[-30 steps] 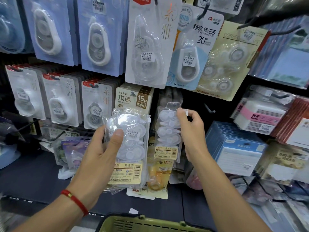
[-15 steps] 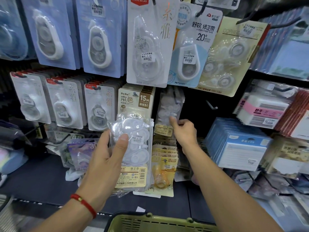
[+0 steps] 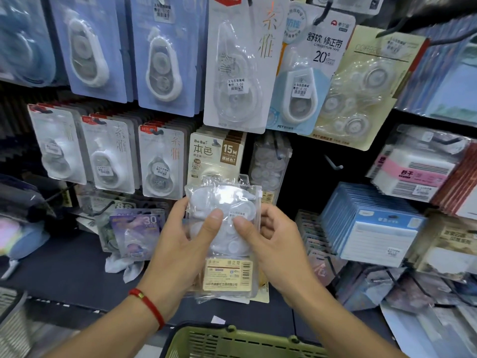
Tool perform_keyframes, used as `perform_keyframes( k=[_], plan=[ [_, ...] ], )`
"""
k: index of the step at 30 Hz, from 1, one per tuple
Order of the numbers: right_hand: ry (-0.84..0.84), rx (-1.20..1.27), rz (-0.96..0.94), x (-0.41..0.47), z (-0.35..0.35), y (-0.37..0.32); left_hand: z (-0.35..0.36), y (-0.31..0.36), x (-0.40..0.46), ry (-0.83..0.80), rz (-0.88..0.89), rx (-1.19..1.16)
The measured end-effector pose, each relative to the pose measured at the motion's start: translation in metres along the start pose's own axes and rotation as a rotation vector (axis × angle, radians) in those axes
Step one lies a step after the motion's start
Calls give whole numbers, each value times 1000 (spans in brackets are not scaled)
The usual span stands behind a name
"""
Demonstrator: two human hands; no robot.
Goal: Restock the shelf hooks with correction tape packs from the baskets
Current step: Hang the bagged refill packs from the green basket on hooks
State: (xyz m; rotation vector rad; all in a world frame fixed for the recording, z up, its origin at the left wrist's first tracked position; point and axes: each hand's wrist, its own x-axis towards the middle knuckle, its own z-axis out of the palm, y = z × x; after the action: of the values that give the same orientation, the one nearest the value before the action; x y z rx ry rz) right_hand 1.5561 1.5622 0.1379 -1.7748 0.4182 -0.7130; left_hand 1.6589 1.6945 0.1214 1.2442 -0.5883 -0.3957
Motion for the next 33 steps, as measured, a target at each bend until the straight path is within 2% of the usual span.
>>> perform_keyframes(
  k=[4, 11, 24, 27, 31, 33],
  plan=[
    [17, 80, 50, -1, -12, 3, -8, -2, 3, 19, -10, 6],
    [226, 92, -47, 19, -35, -13, -12, 0, 6, 26, 46, 47],
    [278, -10, -60, 28, -46, -10, -19, -1, 9, 56, 58, 50],
    [266, -143, -26, 45, -49, -1, -17, 1, 8, 56, 47, 60],
    [193, -573, 118, 56, -53, 14, -15, -1, 6, 37, 20, 79],
    [249, -692, 61, 44, -49, 18, -15, -2, 6, 23, 18, 84]
  ],
)
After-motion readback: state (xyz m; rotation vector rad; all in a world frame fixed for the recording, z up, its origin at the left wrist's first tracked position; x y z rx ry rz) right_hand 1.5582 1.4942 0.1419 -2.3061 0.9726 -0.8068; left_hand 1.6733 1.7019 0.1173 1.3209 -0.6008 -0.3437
